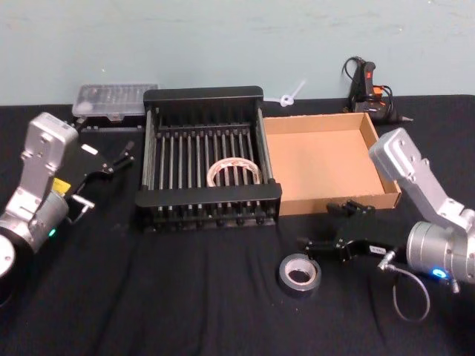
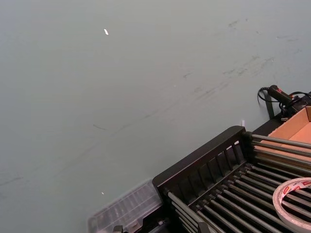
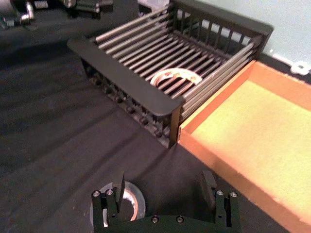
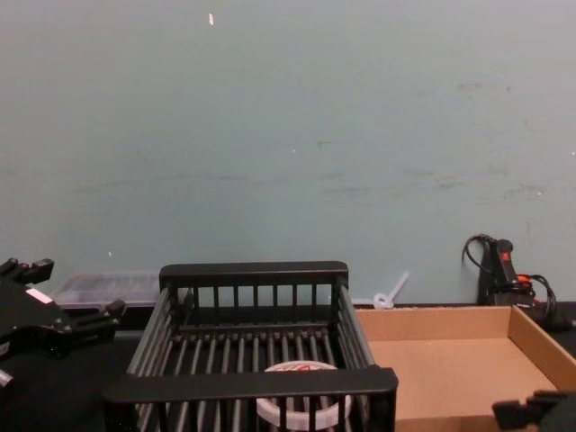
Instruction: Pick up the white tape and place it into the black box , Pick up the silver tape and place it into the brown box.
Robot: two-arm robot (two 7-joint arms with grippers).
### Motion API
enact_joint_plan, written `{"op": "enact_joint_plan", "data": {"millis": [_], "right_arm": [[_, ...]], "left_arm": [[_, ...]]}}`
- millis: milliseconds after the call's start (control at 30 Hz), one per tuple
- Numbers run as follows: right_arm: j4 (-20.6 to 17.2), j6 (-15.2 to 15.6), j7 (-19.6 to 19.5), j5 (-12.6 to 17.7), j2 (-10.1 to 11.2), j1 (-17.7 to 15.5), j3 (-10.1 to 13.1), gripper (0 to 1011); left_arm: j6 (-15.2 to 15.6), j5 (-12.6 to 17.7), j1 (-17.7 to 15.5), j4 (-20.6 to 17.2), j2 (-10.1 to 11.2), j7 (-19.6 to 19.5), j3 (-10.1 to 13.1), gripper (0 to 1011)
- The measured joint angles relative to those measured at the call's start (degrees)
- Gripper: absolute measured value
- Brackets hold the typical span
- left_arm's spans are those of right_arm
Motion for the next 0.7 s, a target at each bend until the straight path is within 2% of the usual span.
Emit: {"op": "enact_joint_plan", "data": {"millis": [233,700], "right_arm": [[1.1,0.6,0.7,-0.6,0.6,0.7,-1.9,1000],[1.8,1.3,1.1,-1.5,1.2,1.0,-3.4,1002]], "left_arm": [[0.0,0.0,0.0,0.0,0.0,0.0,0.0,1001],[0.0,0.0,0.0,0.0,0.0,0.0,0.0,1002]]}}
